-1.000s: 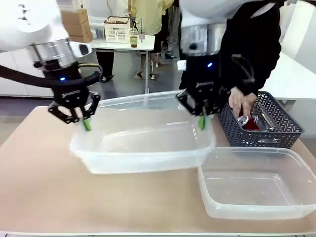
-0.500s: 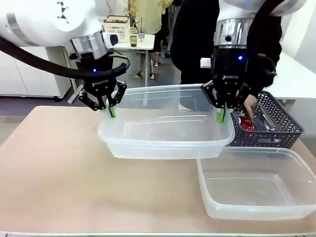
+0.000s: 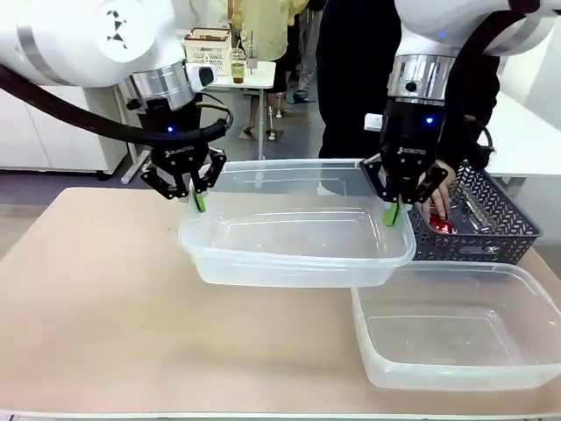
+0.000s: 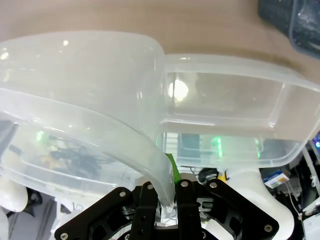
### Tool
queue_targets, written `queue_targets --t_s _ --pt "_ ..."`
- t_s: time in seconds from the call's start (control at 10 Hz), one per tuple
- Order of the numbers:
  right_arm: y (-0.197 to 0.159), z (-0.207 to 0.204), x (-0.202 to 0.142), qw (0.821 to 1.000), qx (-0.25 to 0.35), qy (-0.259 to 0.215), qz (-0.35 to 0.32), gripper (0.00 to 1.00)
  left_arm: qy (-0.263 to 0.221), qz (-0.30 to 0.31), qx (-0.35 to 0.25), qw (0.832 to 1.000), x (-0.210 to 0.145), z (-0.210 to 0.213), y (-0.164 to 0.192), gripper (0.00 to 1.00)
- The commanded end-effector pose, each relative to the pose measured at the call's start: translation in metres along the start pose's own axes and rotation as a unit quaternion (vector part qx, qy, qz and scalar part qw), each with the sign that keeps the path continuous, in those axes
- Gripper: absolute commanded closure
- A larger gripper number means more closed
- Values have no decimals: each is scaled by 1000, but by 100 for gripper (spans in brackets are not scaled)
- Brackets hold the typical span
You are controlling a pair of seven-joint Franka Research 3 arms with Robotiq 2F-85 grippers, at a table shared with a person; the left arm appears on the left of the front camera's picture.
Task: Sort the waste into each basket.
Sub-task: Pick up the Organizing box on the left side of the table and lift it, then offer the picked Organizing box to the human.
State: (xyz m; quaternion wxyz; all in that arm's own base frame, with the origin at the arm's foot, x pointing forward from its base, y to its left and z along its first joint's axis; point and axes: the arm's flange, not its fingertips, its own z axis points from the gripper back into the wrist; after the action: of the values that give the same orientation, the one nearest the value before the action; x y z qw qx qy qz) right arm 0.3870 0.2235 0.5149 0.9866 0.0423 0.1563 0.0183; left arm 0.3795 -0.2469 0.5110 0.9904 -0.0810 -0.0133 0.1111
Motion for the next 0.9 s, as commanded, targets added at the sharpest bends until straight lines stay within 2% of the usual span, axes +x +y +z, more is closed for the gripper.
queue_targets --t_s 0.0,0.8 --pt "4 8 -5 1000 1 9 7 95 -8 15 -12 1000 2 6 0 94" --pt "4 8 -5 1000 1 9 7 95 -8 15 -12 1000 2 6 0 94"
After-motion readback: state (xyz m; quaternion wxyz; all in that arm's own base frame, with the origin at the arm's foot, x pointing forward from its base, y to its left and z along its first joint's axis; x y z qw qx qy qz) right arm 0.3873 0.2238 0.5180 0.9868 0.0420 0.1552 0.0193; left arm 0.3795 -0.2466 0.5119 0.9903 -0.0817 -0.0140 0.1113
